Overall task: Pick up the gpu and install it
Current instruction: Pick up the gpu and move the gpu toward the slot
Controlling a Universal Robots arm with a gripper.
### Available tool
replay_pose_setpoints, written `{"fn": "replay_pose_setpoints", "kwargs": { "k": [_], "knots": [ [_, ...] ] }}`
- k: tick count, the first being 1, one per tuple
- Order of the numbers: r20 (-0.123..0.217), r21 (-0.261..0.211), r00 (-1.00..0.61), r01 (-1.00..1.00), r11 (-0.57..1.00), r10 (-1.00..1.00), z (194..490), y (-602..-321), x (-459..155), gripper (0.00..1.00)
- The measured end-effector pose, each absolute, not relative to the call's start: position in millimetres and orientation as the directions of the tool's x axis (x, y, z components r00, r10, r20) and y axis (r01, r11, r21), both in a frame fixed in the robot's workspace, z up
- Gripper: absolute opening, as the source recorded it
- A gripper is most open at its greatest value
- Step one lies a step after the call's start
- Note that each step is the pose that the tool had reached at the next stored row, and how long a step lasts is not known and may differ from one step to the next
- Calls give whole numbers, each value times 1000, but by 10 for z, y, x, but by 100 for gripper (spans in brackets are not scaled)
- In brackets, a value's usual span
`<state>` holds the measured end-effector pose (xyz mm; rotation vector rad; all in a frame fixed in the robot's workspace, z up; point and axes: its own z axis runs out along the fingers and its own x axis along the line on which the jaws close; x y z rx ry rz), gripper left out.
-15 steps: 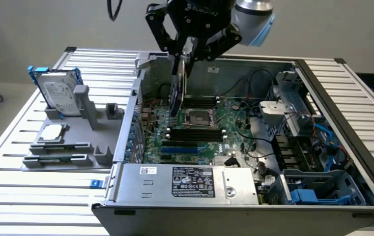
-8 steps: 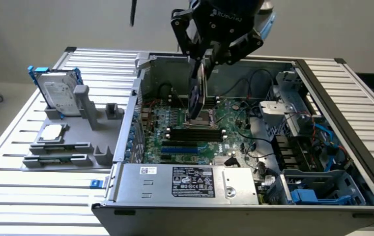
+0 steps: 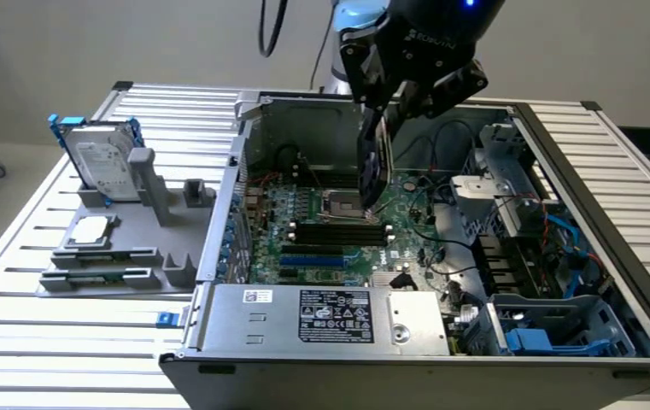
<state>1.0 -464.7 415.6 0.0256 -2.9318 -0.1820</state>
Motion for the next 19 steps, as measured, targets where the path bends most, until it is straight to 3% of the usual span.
{"fn": "replay_pose_setpoints", "kwargs": {
  "k": [5,19],
  "knots": [
    [193,113,-981,-6,994,-27,4115,-4458,15,26],
    [94,75,-995,-15,997,-22,4011,-4301,-317,26]
  ]
}}
